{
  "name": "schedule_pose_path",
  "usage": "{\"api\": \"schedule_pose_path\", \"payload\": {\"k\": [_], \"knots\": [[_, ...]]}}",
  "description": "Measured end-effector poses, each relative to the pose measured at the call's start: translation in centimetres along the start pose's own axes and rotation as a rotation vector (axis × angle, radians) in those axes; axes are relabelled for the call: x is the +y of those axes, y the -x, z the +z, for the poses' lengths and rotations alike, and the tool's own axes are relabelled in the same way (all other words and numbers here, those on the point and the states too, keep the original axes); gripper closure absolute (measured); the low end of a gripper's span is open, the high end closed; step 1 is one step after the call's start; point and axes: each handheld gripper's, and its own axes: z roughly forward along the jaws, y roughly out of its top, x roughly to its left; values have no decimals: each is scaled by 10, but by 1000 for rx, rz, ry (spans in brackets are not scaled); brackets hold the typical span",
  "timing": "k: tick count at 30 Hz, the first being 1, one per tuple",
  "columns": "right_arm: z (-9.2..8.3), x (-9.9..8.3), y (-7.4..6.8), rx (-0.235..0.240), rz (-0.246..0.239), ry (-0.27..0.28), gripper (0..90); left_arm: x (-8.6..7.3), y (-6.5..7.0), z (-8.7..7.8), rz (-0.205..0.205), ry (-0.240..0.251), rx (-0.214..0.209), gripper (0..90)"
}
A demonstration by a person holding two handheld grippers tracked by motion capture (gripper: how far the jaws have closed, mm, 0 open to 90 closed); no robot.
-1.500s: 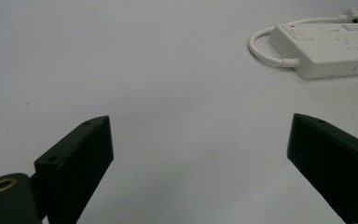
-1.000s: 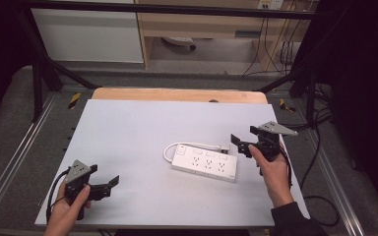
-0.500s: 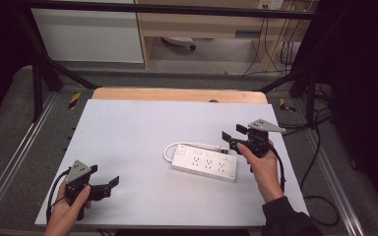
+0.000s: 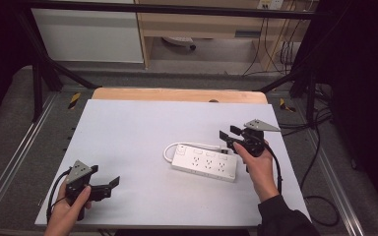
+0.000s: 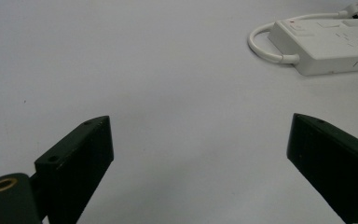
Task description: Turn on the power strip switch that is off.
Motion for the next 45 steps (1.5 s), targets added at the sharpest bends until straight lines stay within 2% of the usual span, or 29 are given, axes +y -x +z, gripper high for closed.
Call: {"api": "schedule_pose_path", "payload": {"k": [1, 3, 5, 11, 13, 21, 37, 45], "knots": [[1, -1, -1, 3, 2, 1, 499, 0, 0, 0, -1, 1, 0, 72], [2, -1, -1, -2, -1, 0, 511, 0, 0, 0, -1, 0, -1, 74], [5, -3, -3, -22, -18, -5, 561, 0, 0, 0, 0, 0, -1, 74], [11, -6, -6, -21, -21, -18, 626, 0, 0, 0, -1, -2, -1, 74], [14, -8, -8, -24, -33, -14, 676, 0, 0, 0, 0, -2, -2, 74], [19, -14, -10, -21, -43, -31, 736, 0, 0, 0, -2, -3, -1, 74], [25, -20, -16, 4, -66, -29, 818, 0, 1, 1, 6, -10, -6, 74], [28, -27, -13, -25, -48, -55, 880, -1, 1, 2, 7, -16, -6, 74]]}}
